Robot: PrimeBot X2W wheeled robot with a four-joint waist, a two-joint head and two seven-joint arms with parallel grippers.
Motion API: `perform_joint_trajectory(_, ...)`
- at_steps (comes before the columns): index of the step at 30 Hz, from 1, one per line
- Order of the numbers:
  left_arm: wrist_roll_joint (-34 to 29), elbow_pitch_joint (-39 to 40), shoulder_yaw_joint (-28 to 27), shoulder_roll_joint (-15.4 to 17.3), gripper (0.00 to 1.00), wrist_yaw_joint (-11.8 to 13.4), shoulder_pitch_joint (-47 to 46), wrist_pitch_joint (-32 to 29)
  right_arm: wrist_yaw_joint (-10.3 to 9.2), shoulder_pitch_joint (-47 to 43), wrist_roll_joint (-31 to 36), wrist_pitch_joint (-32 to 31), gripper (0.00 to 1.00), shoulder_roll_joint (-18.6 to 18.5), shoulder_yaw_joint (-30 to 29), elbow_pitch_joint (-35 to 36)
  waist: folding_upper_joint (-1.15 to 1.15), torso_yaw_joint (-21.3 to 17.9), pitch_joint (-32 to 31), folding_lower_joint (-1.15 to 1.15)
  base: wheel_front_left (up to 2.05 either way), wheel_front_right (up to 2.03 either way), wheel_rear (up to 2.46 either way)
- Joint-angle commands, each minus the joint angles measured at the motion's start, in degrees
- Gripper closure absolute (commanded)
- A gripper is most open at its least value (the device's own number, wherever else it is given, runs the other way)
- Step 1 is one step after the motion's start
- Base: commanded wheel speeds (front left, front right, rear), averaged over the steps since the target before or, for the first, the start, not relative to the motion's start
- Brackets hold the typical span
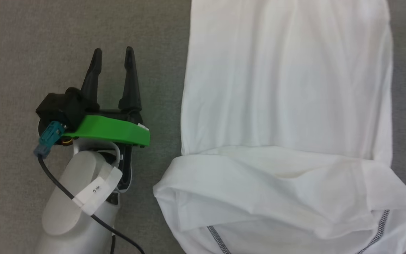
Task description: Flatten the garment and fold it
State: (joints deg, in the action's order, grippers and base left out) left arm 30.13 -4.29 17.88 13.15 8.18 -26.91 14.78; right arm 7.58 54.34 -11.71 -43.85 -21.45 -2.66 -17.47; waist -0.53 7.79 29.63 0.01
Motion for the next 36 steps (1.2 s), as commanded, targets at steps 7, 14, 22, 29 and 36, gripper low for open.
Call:
perform_joint_trajectory(7,-0.13,0.88,0.83,-1.44,0.0,-0.08,-1.78,-0.08,-0.09,7.89,4.28,-9.36,0.0,-2.67,3.32,-5.88,0.52,8.24,8.66,-0.01,0.0,0.0,0.0)
perform_joint_trajectory(14,0.32,1.86,0.94,-2.28,0.0,0.08,-2.01,-0.1,-0.09,9.93,5.72,-15.37,0.0,-4.71,3.79,-7.18,0.52,9.63,10.84,-0.01,0.0,0.0,0.0)
perform_joint_trajectory(22,0.82,1.36,0.96,-2.6,0.0,-0.05,-1.88,-0.17,-0.09,8.22,2.65,-22.12,0.59,-5.58,4.88,-6.4,0.52,9.06,11.0,-0.01,0.0,0.0,0.0)
perform_joint_trajectory(29,1.29,0.71,1.08,-2.48,0.0,-0.2,-2.45,-0.56,-0.09,7.8,2.28,-22.91,1.0,-6.41,3.11,-3.4,0.52,8.46,11.1,-0.01,0.0,0.0,0.0)
perform_joint_trajectory(36,1.88,-0.51,1.09,-2.09,0.0,-0.61,-2.64,-0.86,-0.09,9.19,3.68,-16.65,1.0,-6.04,0.09,-1.42,0.52,7.01,9.05,-0.01,0.0,0.0,0.0)
